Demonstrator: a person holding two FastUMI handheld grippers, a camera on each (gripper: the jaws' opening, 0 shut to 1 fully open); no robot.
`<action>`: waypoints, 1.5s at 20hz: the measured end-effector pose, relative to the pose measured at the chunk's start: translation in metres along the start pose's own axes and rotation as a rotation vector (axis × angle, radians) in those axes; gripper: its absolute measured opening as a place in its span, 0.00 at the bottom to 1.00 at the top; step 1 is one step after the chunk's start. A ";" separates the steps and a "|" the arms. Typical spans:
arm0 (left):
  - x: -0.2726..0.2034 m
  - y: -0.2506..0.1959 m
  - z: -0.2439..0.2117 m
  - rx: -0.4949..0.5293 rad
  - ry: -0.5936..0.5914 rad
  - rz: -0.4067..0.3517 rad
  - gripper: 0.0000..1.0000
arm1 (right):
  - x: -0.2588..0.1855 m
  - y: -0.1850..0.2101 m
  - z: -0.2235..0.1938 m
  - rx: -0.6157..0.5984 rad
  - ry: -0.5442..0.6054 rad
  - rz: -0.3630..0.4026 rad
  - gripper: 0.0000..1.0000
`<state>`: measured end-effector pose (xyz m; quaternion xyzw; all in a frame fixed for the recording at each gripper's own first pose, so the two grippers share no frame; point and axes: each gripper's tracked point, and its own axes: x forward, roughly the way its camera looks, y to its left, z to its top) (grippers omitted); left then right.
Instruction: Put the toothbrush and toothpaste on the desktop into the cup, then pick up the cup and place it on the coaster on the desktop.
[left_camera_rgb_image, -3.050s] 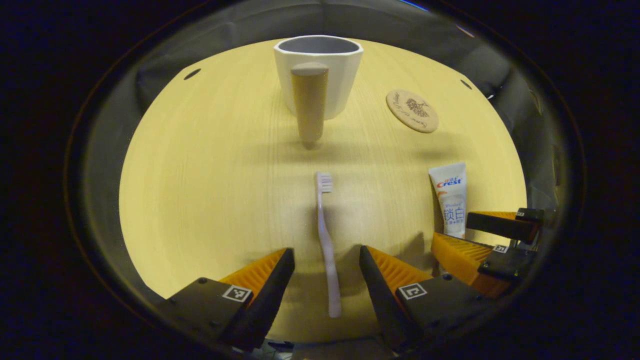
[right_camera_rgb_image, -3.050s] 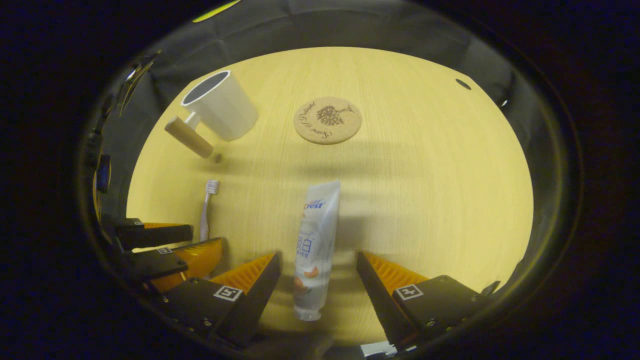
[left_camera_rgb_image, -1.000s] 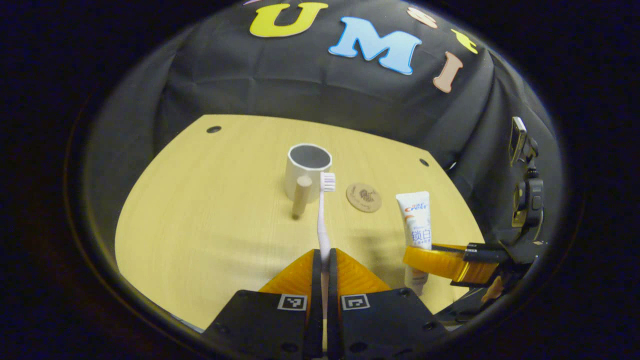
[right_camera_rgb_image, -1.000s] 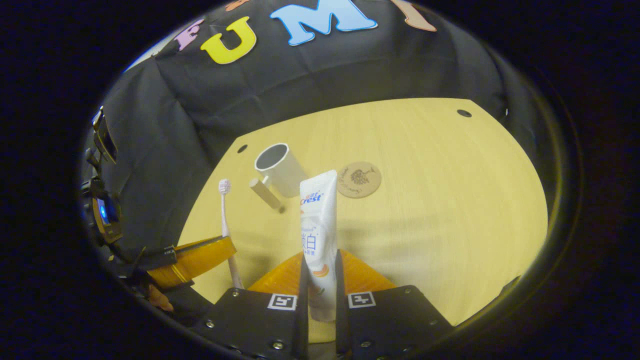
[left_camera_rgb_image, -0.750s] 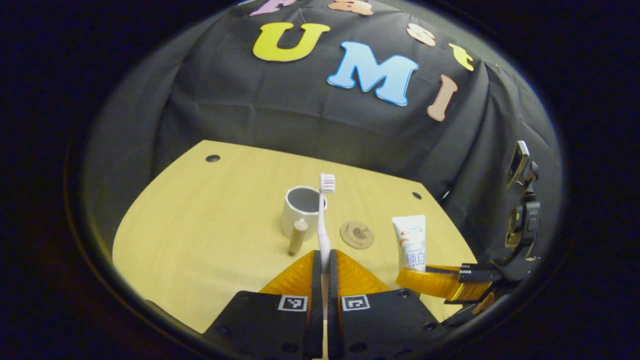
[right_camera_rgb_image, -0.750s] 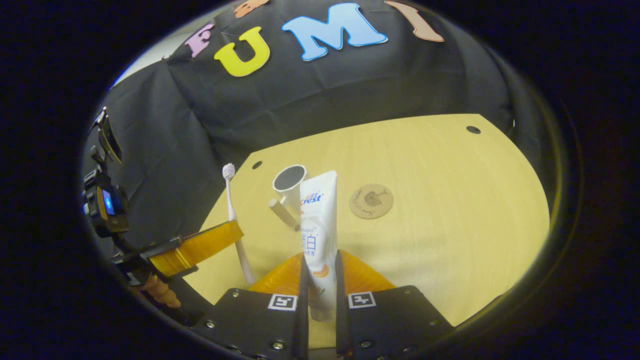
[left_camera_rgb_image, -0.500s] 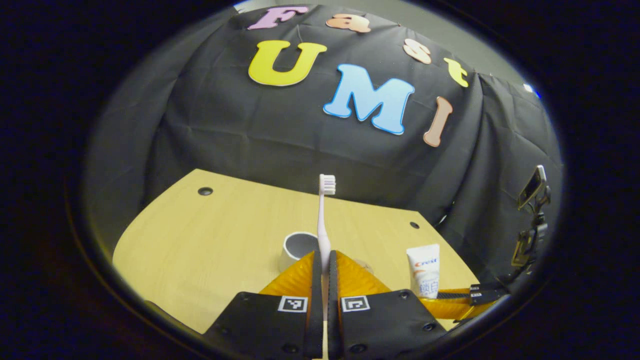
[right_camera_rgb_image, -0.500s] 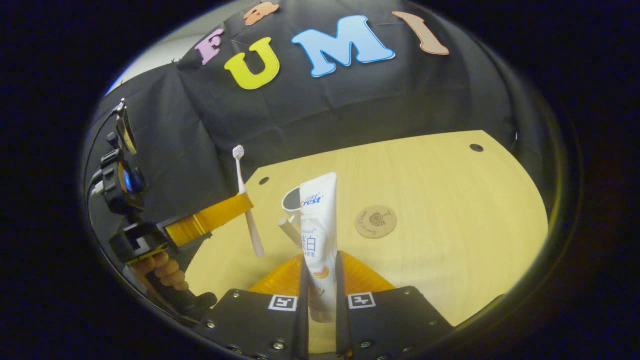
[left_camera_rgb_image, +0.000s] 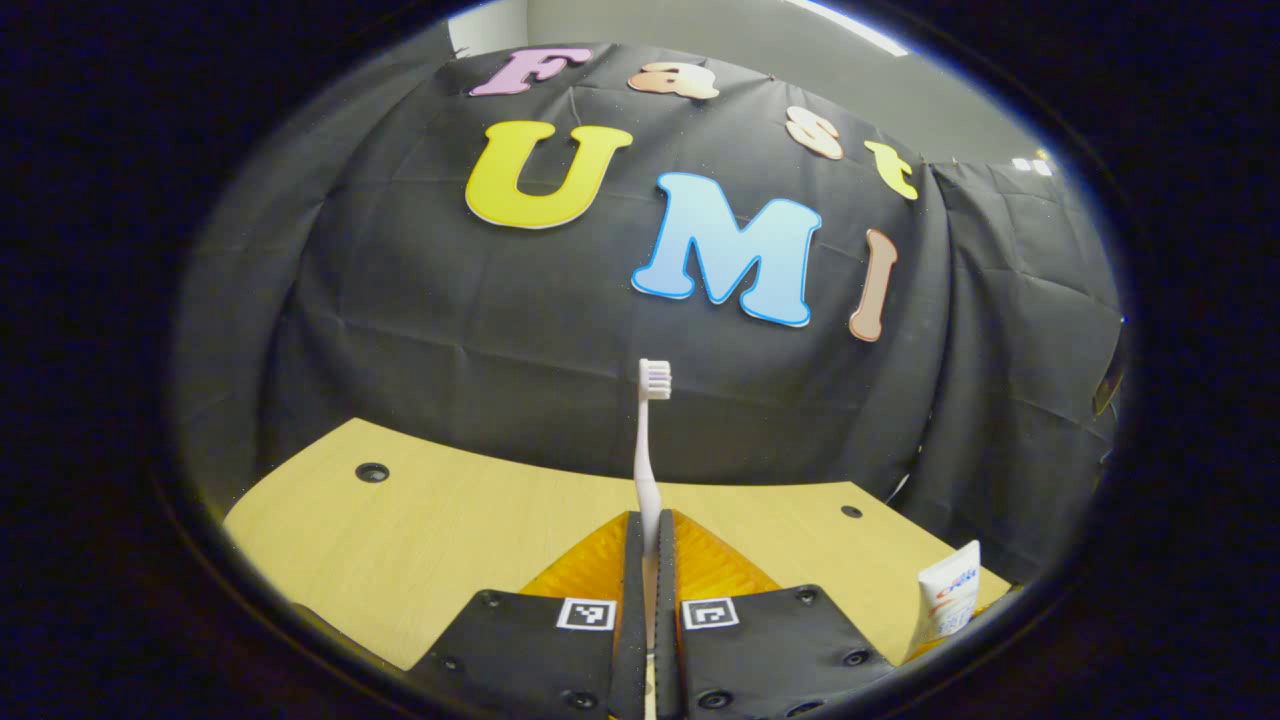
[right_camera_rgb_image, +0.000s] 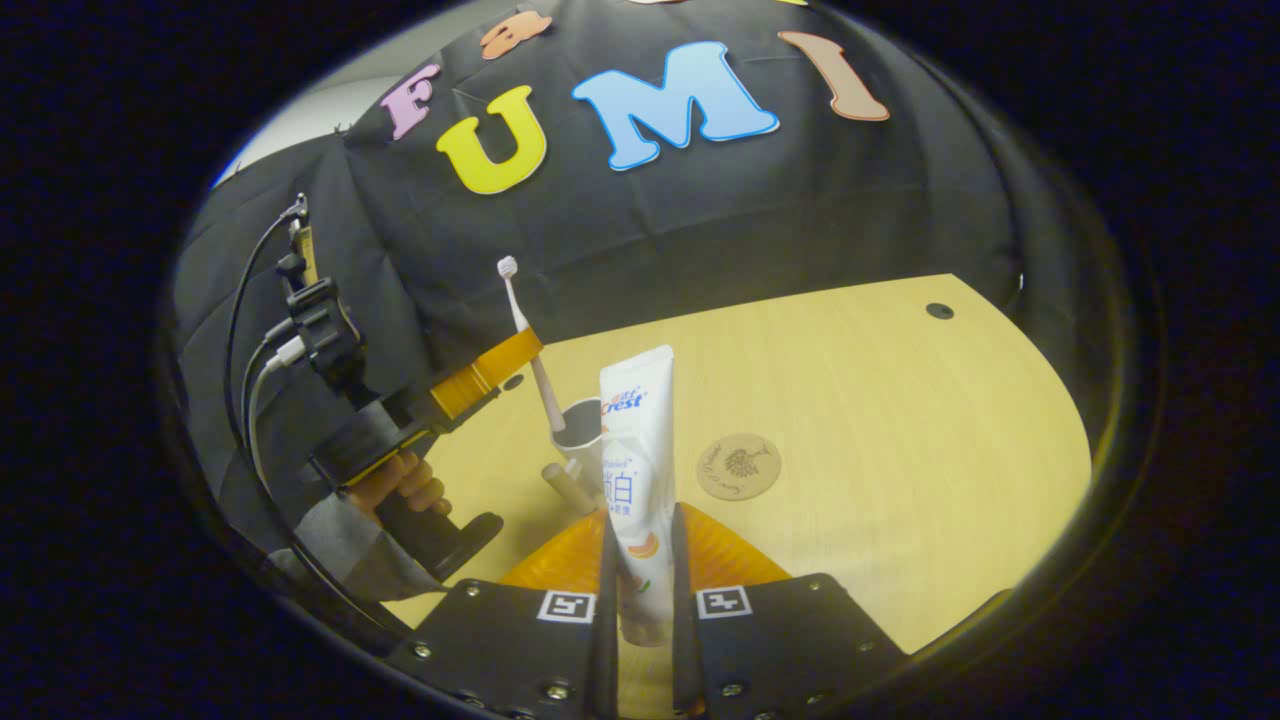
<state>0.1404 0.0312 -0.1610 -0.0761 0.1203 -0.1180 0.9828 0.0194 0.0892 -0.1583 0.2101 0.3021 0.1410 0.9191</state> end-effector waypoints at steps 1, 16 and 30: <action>0.010 0.000 -0.004 0.017 0.005 0.001 0.10 | 0.002 -0.003 -0.002 0.001 0.006 -0.012 0.22; 0.046 0.023 -0.064 0.094 0.094 0.033 0.11 | 0.020 -0.006 -0.002 0.028 0.059 -0.029 0.22; -0.022 0.048 -0.066 -0.002 0.160 0.107 0.78 | 0.042 0.033 0.032 -0.067 0.008 0.072 0.22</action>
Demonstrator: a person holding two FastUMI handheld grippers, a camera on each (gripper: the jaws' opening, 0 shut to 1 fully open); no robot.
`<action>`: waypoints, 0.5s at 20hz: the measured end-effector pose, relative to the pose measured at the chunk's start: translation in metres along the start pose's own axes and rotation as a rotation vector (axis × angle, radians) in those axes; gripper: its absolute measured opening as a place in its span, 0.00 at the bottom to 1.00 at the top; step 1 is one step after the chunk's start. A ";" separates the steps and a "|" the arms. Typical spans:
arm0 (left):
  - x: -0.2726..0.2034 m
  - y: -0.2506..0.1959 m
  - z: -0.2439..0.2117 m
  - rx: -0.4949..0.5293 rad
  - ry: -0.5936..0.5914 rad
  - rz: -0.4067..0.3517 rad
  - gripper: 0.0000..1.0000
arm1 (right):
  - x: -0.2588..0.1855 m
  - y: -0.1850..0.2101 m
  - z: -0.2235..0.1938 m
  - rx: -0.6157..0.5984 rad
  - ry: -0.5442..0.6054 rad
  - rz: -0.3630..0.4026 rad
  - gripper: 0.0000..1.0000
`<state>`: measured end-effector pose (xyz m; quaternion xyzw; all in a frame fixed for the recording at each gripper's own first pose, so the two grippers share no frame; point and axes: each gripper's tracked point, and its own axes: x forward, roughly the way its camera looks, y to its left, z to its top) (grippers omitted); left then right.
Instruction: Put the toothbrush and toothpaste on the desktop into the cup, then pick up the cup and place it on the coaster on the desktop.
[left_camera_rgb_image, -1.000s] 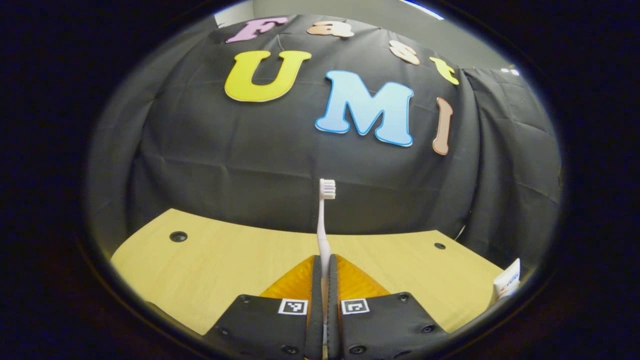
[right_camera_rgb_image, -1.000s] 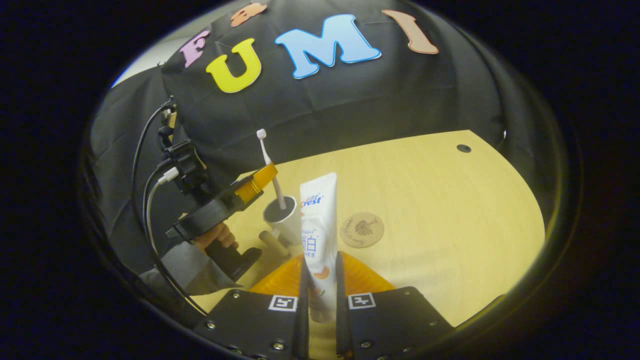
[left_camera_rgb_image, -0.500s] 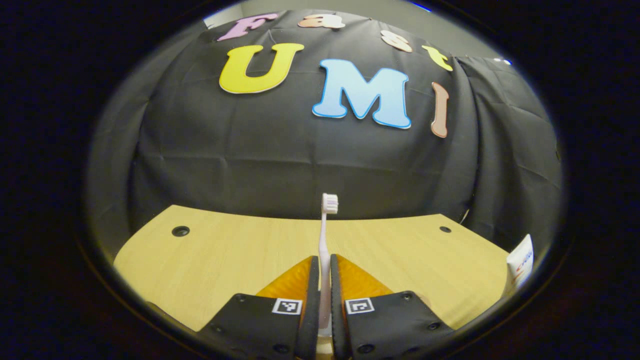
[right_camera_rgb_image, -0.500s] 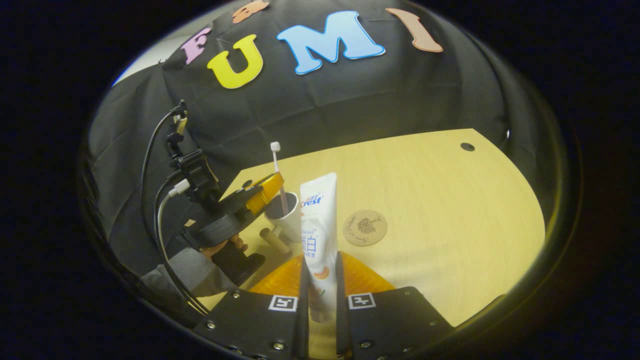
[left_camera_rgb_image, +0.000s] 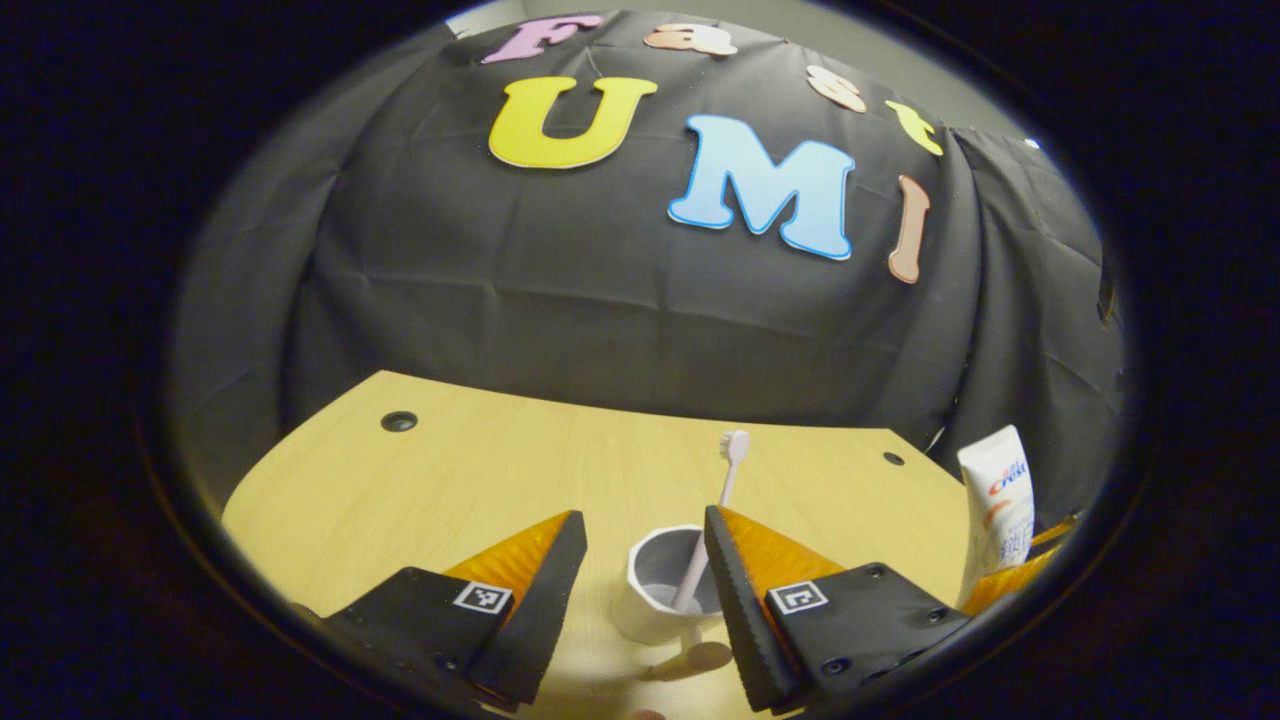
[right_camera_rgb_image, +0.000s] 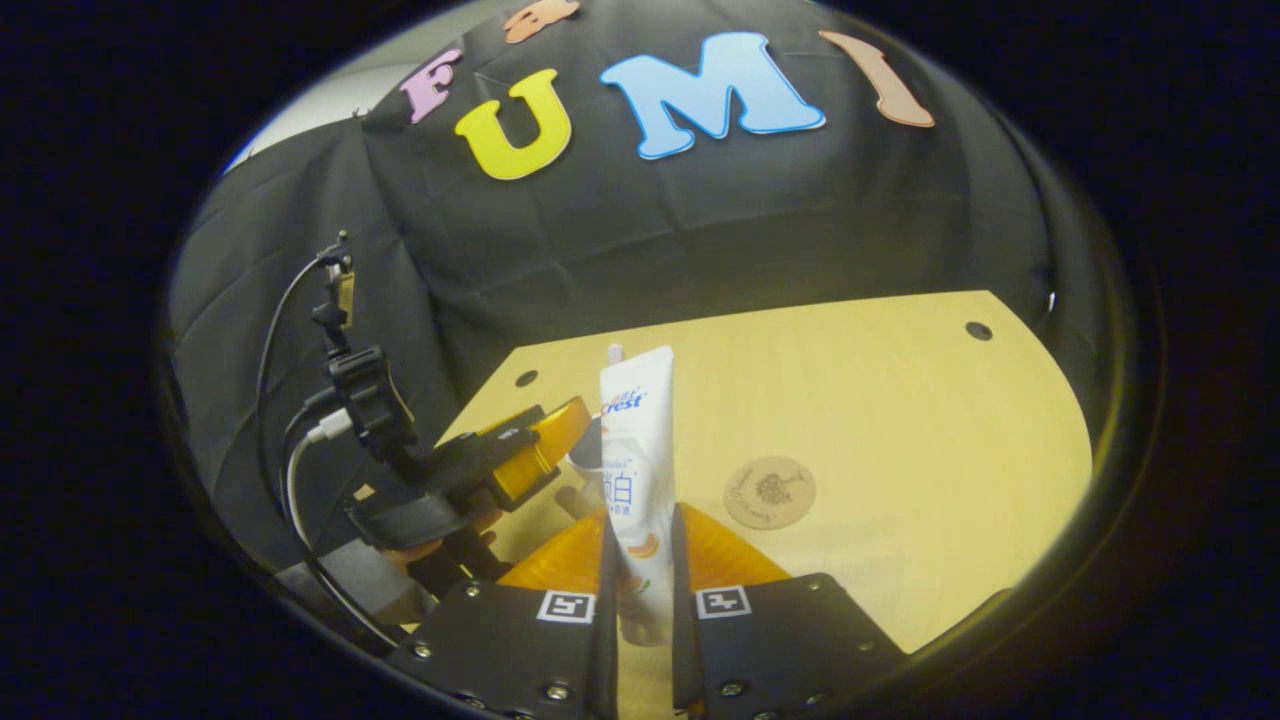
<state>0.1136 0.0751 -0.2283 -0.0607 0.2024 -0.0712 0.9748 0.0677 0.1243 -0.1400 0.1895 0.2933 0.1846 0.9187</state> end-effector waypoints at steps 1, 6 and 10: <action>-0.007 0.002 0.000 -0.001 0.000 0.006 0.78 | 0.004 0.004 0.007 -0.014 -0.011 0.009 0.22; -0.037 0.013 0.004 0.017 0.011 0.061 0.88 | 0.028 0.019 0.044 -0.088 -0.073 0.035 0.22; -0.057 0.007 0.003 0.001 0.030 0.054 0.88 | 0.057 0.031 0.069 -0.121 -0.115 0.055 0.22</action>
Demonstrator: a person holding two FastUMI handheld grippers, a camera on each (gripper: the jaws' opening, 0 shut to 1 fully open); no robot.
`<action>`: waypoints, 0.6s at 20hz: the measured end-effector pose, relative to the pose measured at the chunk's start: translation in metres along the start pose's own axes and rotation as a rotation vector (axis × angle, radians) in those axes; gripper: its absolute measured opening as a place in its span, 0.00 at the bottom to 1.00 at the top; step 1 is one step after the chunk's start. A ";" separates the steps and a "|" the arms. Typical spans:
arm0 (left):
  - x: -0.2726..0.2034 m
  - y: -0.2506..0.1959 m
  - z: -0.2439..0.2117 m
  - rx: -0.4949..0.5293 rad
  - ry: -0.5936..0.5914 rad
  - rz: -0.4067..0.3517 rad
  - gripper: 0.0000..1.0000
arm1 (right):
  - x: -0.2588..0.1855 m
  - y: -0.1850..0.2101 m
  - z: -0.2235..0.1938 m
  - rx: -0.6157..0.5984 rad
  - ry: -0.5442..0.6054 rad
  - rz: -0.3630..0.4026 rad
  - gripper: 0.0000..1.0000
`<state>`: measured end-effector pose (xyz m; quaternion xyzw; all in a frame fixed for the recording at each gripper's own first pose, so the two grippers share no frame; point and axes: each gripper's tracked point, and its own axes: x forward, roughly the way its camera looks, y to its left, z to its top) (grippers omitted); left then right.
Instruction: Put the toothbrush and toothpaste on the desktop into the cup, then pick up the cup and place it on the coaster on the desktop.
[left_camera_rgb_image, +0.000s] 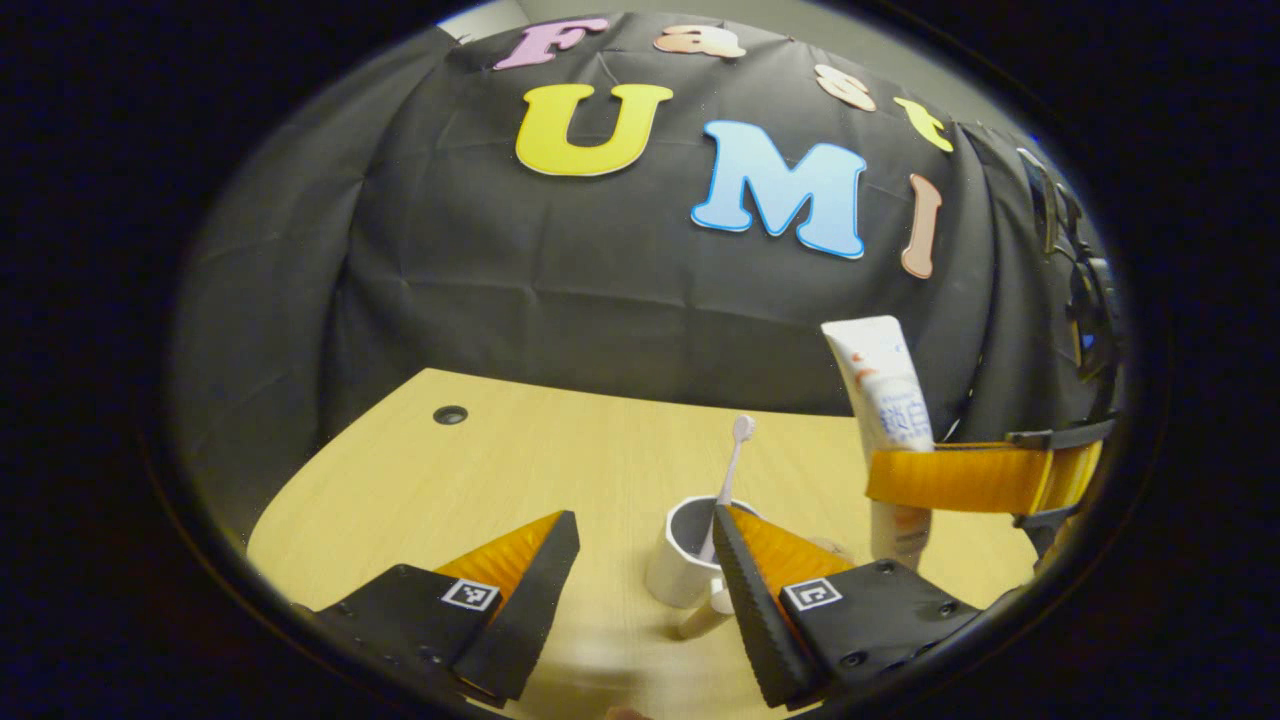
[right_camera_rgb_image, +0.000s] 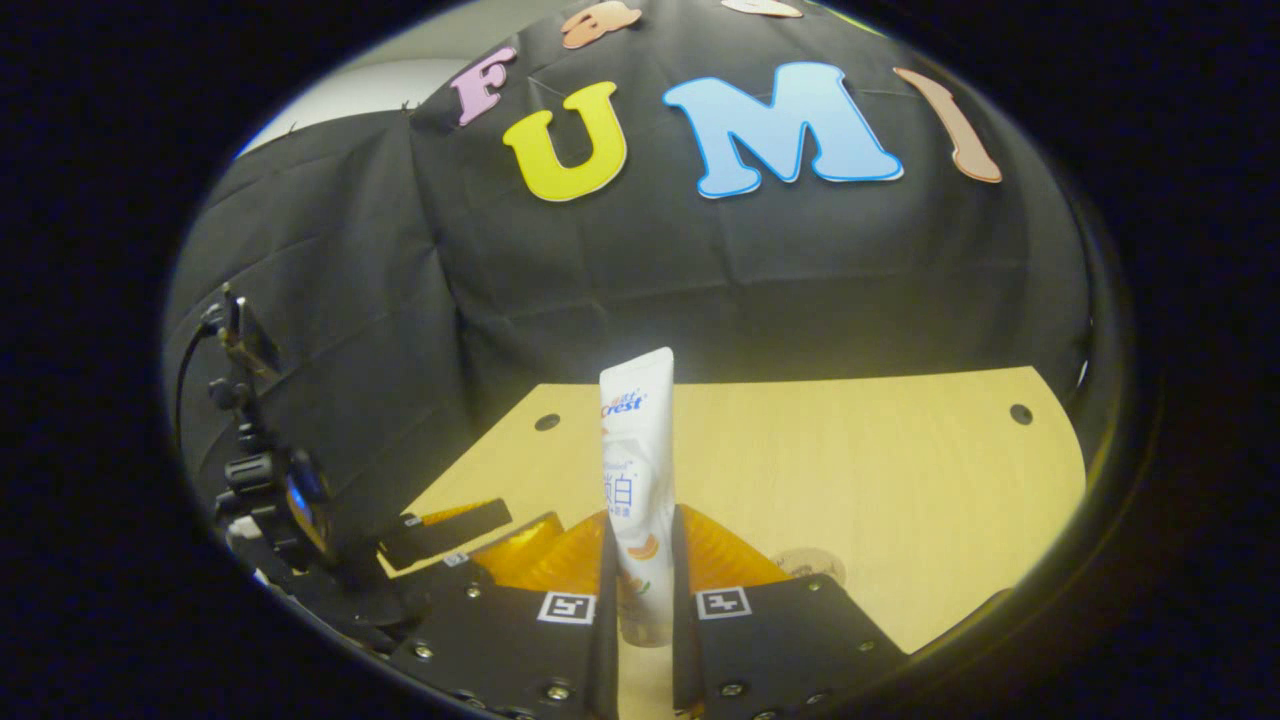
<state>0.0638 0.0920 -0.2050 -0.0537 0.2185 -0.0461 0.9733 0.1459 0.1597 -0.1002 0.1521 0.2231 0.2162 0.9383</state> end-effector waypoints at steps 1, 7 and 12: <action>-0.003 -0.001 -0.001 -0.010 0.004 -0.003 0.88 | 0.008 0.003 0.004 -0.003 -0.011 0.009 0.22; -0.021 -0.007 -0.020 -0.090 0.072 -0.036 0.97 | 0.061 0.018 0.016 -0.022 -0.056 0.069 0.22; -0.032 0.001 -0.039 -0.159 0.118 -0.019 0.97 | 0.099 0.021 0.015 -0.076 -0.054 0.079 0.22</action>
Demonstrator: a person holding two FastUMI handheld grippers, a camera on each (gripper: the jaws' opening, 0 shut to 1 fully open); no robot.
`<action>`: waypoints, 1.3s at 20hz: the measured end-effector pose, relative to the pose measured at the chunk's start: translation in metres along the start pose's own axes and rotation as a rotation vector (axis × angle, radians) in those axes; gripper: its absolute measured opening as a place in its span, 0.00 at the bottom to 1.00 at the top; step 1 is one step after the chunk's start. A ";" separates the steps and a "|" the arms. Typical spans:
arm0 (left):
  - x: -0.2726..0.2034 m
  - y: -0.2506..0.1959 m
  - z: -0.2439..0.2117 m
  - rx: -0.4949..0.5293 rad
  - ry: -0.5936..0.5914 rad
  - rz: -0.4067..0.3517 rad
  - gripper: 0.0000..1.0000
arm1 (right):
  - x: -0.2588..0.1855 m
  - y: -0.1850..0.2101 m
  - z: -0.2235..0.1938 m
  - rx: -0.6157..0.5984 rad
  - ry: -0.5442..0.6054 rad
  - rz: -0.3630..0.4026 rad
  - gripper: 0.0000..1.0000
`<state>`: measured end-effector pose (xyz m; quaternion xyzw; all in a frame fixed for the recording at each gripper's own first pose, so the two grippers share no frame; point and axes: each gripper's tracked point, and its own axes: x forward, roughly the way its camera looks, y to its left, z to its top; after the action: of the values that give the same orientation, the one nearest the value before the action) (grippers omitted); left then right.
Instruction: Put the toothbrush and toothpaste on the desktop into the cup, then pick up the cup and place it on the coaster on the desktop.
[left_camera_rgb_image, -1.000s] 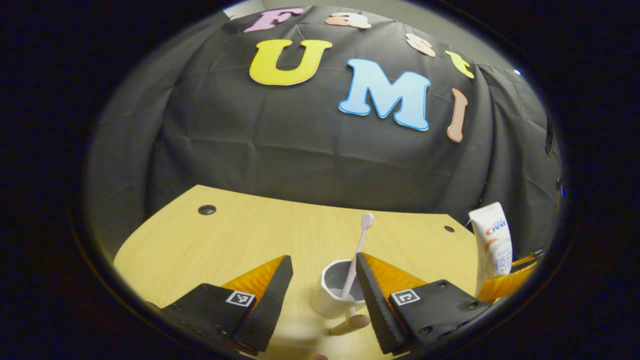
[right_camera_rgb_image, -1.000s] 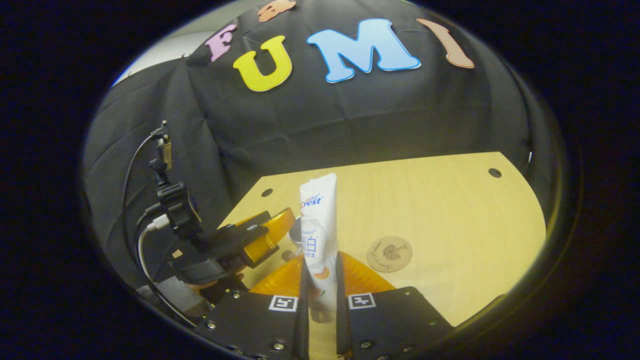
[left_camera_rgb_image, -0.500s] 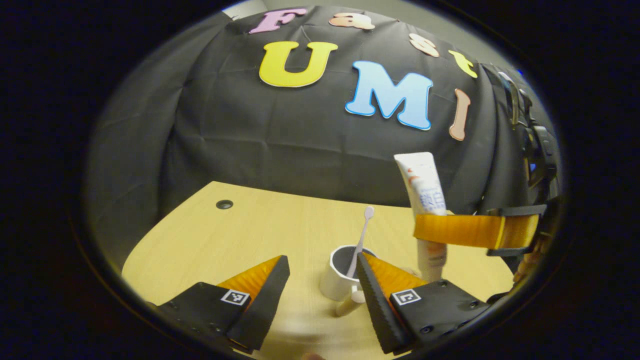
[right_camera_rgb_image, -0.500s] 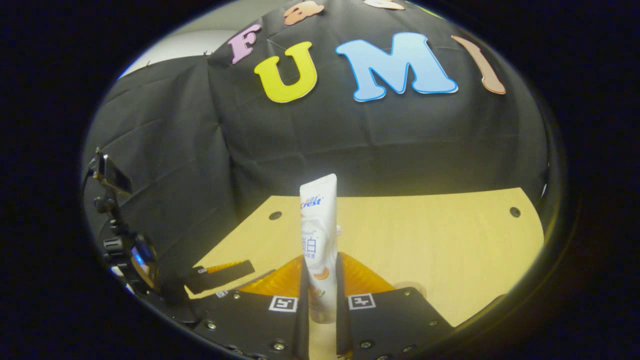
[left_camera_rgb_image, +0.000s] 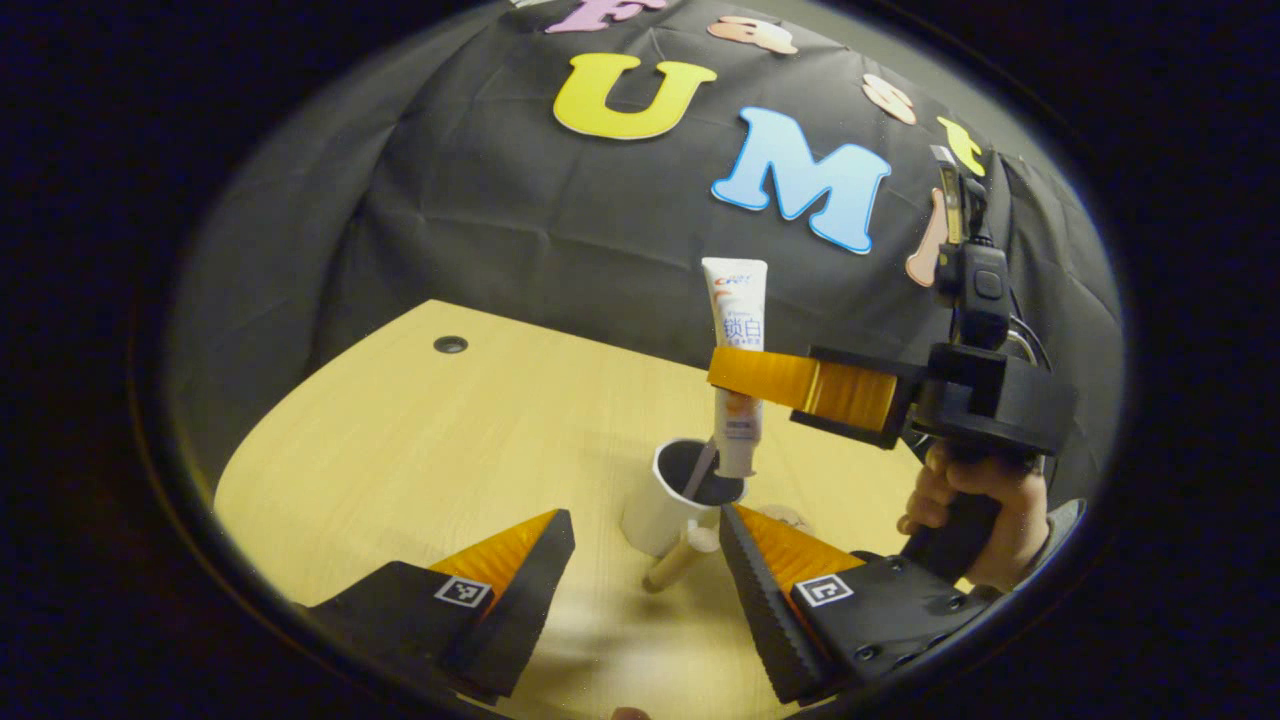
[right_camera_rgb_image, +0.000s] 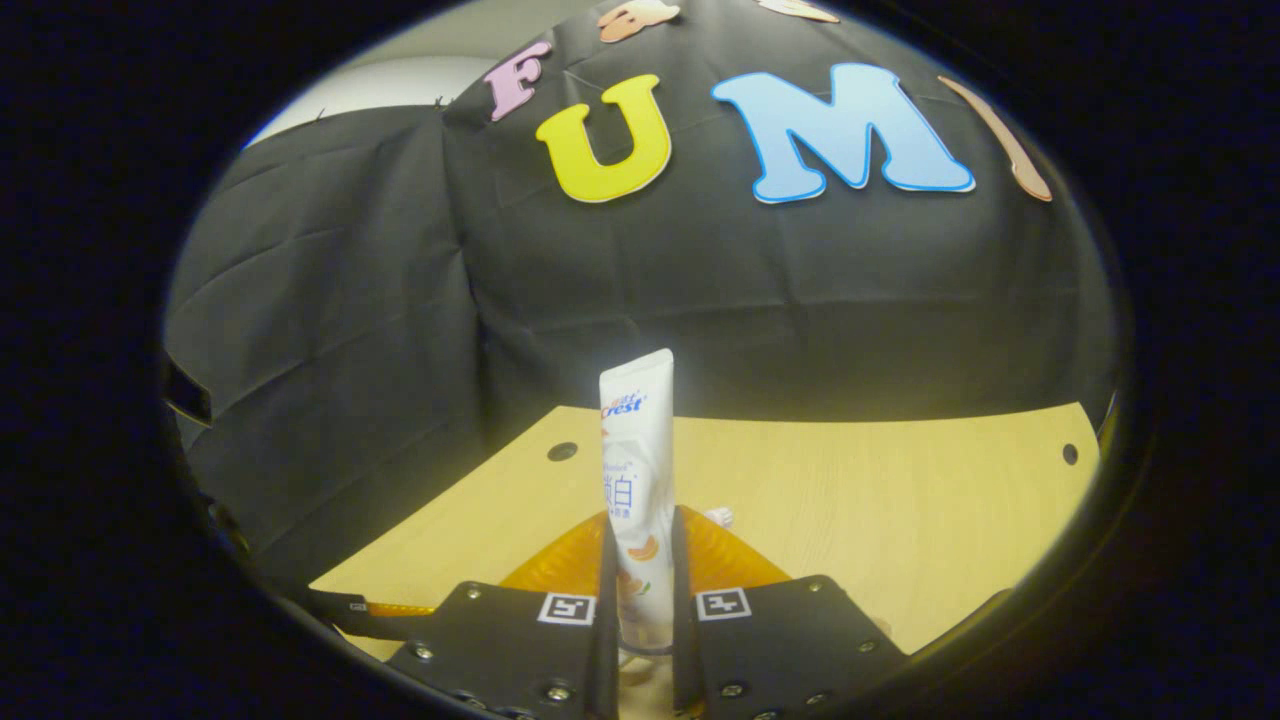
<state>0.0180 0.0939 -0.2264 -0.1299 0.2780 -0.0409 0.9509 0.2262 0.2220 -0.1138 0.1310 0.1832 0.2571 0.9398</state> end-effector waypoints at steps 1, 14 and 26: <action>0.001 0.003 -0.003 -0.004 0.005 0.004 0.95 | 0.005 0.001 -0.003 -0.008 0.003 0.001 0.22; -0.002 0.007 -0.012 -0.024 0.035 -0.008 0.96 | 0.018 0.004 -0.035 -0.148 0.091 -0.041 0.28; -0.007 0.000 -0.015 0.000 0.034 -0.016 0.94 | -0.023 0.008 -0.002 -0.137 0.007 -0.053 0.84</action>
<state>0.0043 0.0912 -0.2352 -0.1316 0.2932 -0.0509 0.9456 0.2040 0.2169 -0.1063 0.0608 0.1717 0.2444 0.9524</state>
